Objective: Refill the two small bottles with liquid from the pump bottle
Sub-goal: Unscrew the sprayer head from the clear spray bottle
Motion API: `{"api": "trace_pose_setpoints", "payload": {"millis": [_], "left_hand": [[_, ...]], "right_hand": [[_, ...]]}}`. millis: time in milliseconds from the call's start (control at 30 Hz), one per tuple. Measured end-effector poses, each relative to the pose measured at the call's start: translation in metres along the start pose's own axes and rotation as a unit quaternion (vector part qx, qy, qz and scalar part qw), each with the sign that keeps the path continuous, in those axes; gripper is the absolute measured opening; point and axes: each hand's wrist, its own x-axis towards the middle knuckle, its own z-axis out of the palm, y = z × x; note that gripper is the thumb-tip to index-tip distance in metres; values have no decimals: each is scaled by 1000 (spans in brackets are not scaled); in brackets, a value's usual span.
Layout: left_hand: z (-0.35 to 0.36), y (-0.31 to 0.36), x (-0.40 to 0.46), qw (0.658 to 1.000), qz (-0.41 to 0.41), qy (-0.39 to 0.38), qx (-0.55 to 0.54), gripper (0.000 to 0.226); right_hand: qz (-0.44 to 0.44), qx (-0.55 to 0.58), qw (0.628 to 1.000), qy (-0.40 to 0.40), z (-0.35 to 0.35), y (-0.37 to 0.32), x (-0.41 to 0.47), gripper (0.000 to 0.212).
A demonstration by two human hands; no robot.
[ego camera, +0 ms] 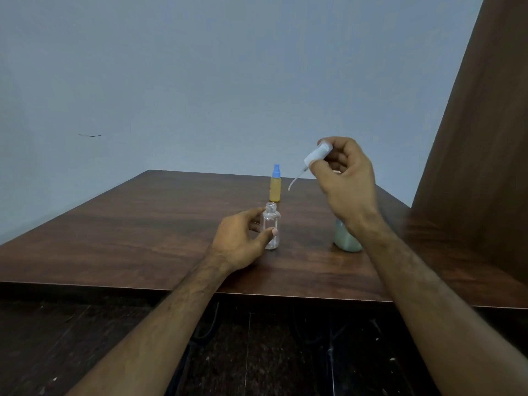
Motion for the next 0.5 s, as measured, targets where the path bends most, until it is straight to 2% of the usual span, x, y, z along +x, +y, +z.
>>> {"api": "trace_pose_setpoints", "payload": {"millis": [100,200,267,333,500], "left_hand": [[0,2,0,1000,-3,-5,9,43],[0,3,0,1000,-3,-11,6,41],[0,3,-1,1000,-5,-11,2,42],[0,3,0,1000,-7,-7,3,44],[1,1,0,1000,-6,-7,2,49]], "right_hand": [[-23,-118,990,-75,-1,22,-11,5],[20,-245,948,-200,-3,49,-23,15],[34,-295,922,-247,-2,61,-28,26],[28,-319,906,-278,2,69,-30,33],[12,-344,887,-307,7,84,-28,28]]}}
